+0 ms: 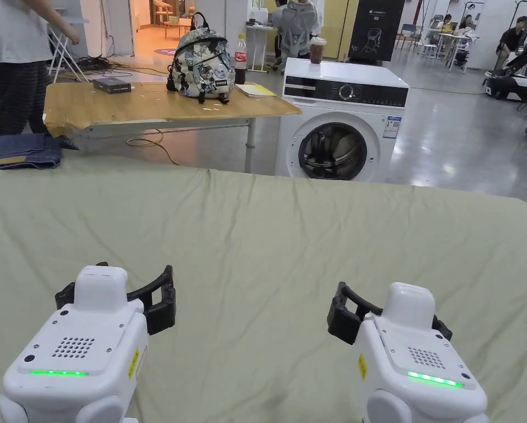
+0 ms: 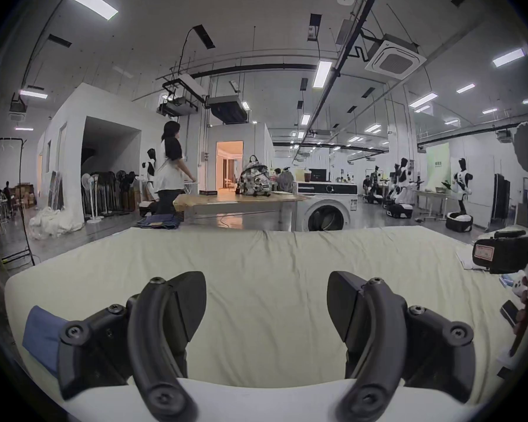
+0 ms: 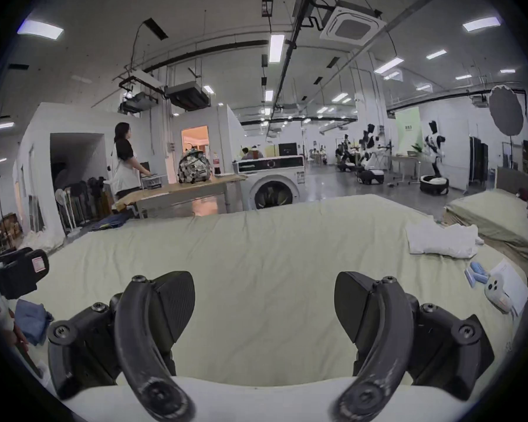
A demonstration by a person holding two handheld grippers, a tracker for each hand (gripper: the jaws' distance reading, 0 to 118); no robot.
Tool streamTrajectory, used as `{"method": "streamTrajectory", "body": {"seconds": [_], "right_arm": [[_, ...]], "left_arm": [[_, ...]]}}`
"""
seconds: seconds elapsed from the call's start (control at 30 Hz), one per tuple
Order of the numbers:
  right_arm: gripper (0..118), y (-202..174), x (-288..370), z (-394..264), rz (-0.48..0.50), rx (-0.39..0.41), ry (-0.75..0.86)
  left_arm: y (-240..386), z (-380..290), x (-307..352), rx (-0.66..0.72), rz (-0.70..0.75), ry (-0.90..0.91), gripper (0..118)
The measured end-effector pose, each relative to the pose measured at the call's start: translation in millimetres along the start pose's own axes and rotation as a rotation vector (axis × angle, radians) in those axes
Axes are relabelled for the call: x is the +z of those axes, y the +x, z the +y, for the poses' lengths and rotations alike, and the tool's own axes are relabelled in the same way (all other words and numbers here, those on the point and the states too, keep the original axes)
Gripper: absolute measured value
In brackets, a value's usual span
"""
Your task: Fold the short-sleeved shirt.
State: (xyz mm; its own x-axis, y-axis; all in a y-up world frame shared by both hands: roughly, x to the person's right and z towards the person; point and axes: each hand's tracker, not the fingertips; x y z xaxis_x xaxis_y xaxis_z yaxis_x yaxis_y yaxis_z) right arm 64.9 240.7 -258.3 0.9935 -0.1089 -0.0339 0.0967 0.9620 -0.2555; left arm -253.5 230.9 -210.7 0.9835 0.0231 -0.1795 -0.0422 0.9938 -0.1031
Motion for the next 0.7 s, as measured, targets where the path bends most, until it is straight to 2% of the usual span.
{"method": "streamTrajectory", "body": {"seconds": [0.1,0.17,0.3,0.47,0.6,0.7], "right_arm": [[96,-7.9,-3.5,1.4,-0.122,0.024,-0.039],[96,-10.2,-6.3,1.8,-0.157,0.041,-0.068],[96,-5.9,-6.9,1.7,-0.084,-0.015,-0.087],[96,-5.9,-8.2,4.2,-0.105,-0.044,-0.09],[96,-5.3,-10.2,4.5,-0.114,-0.011,-0.088],[96,-6.9,-9.3,2.6,-0.138,0.046,-0.064]], "left_arm": [[-0.6,-1.4,-1.4,-0.021,0.007,-0.01,83],[-1.0,-2.1,-1.6,-0.021,0.003,-0.014,83],[-2.0,-1.8,-2.2,-0.011,-0.002,-0.023,83],[-2.9,-0.7,-2.6,-0.018,-0.001,-0.02,83],[-3.3,0.2,-2.8,-0.02,-0.001,-0.021,83],[-4.2,-0.1,-3.1,-0.018,-0.001,-0.023,83]]}}
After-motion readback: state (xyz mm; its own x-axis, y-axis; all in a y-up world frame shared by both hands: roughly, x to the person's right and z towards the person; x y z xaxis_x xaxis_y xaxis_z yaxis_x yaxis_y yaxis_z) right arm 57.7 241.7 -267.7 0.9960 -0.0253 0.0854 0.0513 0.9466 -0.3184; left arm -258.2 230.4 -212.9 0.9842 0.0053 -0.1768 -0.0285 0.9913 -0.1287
